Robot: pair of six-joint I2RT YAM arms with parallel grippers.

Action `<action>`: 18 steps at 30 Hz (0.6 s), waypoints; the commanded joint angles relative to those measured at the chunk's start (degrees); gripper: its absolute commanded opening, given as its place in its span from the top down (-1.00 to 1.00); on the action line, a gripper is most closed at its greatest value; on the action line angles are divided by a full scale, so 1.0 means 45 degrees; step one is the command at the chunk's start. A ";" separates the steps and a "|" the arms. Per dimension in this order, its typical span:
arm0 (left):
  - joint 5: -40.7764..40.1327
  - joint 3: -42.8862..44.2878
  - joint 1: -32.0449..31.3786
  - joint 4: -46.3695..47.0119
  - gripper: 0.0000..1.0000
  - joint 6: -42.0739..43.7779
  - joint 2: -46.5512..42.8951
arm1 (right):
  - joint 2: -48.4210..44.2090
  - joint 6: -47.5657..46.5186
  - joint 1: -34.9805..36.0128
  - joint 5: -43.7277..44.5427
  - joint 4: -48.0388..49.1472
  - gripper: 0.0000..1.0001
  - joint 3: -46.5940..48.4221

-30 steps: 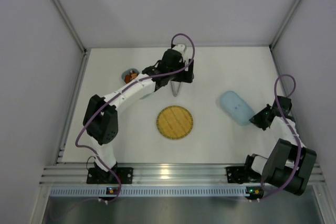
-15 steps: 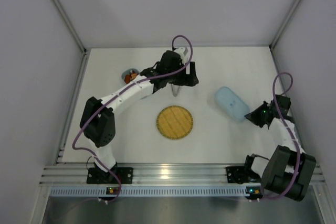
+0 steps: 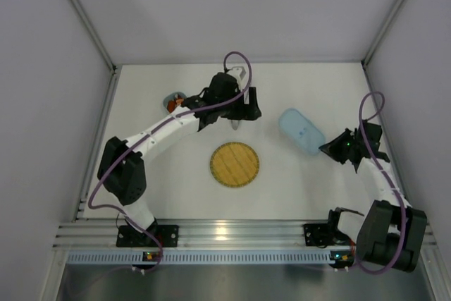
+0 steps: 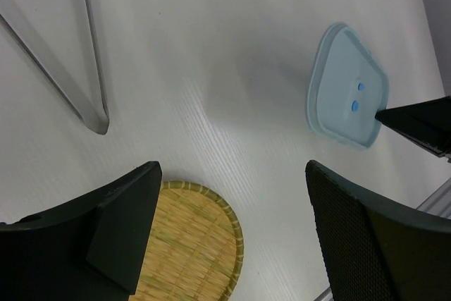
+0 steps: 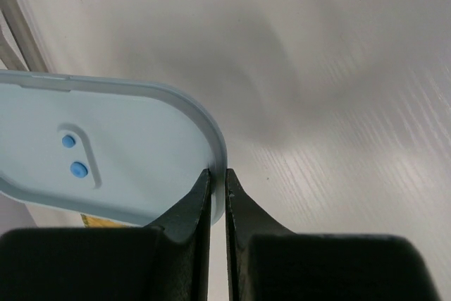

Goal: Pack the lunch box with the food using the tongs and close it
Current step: Pick up the box lid from the center of the board.

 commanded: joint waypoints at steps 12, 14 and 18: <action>0.0180 -0.3593 -0.1367 0.6995 -0.71 -0.3678 -0.1224 | 0.0120 0.3047 0.1014 0.0135 0.2221 0.99 0.0919; -0.0034 -0.3574 -0.1523 0.7331 -0.70 -0.3912 -0.0951 | 0.0101 0.3146 0.1190 0.0174 0.2299 0.99 0.0997; -0.0523 -0.3244 -0.1602 0.7607 -0.70 -0.3680 -0.0677 | 0.0101 0.3186 0.1503 0.0117 0.2358 0.99 0.1056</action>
